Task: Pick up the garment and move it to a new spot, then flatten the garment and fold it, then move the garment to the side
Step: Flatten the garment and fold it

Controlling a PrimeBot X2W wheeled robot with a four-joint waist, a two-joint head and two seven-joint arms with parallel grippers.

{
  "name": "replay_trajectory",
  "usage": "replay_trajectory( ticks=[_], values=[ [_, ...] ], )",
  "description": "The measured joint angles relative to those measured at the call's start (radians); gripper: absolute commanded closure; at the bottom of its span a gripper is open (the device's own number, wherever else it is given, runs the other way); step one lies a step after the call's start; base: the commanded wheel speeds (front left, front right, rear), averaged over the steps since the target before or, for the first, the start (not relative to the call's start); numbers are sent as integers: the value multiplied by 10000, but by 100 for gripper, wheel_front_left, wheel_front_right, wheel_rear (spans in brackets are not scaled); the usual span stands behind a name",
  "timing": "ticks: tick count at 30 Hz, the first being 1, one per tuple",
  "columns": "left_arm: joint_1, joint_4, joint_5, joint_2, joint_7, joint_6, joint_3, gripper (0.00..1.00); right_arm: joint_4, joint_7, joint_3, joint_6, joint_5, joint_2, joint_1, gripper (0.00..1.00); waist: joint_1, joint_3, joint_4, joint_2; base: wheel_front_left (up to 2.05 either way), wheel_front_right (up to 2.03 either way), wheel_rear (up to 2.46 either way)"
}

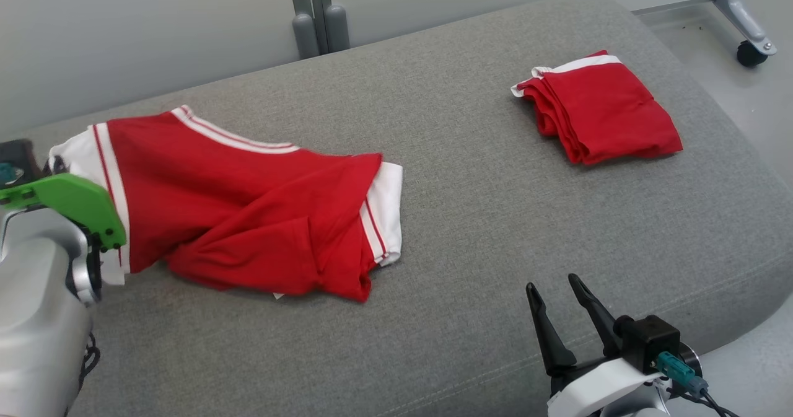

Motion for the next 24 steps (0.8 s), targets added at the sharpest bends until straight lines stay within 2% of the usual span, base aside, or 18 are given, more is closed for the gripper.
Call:
replay_trajectory(
  ticks=[4, 6, 11, 14, 20, 24],
  values=[
    [436, 349, -412, 278, 163, 224, 389, 100, -2, 0, -19, 0, -35, 0, 0, 0, 0, 21, 49, 0, 0, 0, 0],
    [667, 435, -571, 276, 161, 314, 520, 0, 2, 0, -33, 0, -90, 0, 0, 0, 0, 20, 73, 0, 0, 0, 0],
    [1077, 439, -963, 215, -192, 366, 861, 0, 17, 0, -104, 0, -104, 0, 0, 0, 0, -13, 175, 0, 0, 0, 0],
    [1345, 341, -1407, 25, -464, 215, 1208, 0, 21, 0, -144, 0, -111, 0, 11, 0, 0, -73, 282, 0, 0, 0, 0],
    [1815, -395, -1973, -410, -1373, -454, 1689, 0, 23, 2, -221, 0, -148, 0, 163, 0, 0, -232, 608, 0, 0, 0, 0],
    [2171, -1133, -1964, -617, -1722, -872, 1965, 0, 2, 23, -236, 0, -192, 2, 215, 0, 0, -356, 898, 0, 0, 0, 0]
  ],
)
